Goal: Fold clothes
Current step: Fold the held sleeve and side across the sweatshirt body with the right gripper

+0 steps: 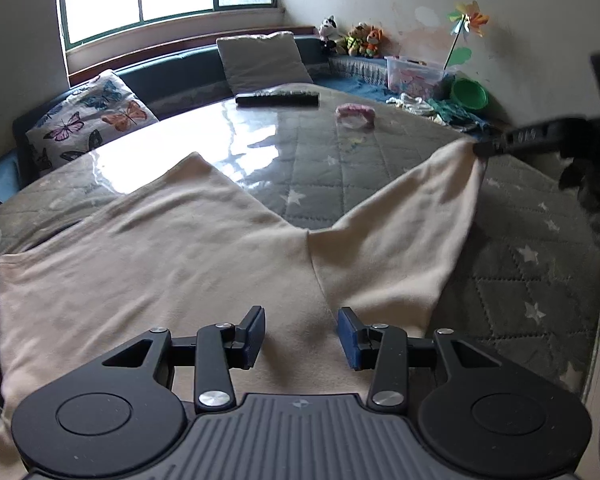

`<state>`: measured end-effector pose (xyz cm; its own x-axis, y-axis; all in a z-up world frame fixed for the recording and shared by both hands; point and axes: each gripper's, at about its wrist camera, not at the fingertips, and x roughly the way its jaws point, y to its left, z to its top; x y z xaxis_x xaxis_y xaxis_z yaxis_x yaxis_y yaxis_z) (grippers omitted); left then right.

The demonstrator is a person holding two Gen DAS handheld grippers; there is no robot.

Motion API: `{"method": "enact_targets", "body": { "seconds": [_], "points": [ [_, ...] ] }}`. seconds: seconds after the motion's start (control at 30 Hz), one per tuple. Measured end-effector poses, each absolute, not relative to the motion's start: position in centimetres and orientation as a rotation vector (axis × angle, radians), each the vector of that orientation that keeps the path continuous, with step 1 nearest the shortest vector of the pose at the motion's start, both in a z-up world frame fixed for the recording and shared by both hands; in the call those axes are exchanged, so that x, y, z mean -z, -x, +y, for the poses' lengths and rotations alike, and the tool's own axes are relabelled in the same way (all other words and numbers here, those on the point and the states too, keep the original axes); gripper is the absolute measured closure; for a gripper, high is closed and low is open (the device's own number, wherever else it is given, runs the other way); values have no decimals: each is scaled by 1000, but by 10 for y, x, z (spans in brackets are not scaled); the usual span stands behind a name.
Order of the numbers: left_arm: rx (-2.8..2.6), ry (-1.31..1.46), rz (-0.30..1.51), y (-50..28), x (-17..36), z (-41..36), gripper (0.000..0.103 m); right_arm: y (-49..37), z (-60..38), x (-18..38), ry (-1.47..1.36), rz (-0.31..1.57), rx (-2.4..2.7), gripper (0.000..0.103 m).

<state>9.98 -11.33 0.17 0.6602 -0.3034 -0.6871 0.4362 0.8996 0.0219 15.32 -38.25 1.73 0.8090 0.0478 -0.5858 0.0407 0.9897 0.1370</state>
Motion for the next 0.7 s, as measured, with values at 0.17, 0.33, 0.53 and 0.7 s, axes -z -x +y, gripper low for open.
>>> {"method": "enact_targets", "body": {
  "seconds": [0.17, 0.33, 0.53, 0.7],
  "points": [
    [430, -168, 724, -95, -6, -107, 59, -146, -371, -46, -160, 577, -49, 99],
    [391, -123, 685, -81, -21, -79, 58, -132, -339, -91, -120, 503, -150, 99],
    [302, -80, 656, -53, -27, -30, 58, -114, -270, -129, -57, 432, -334, 99],
    [232, -30, 661, -31, -22, 8, 57, -110, -198, -135, -3, 427, -500, 99]
  ]
}}
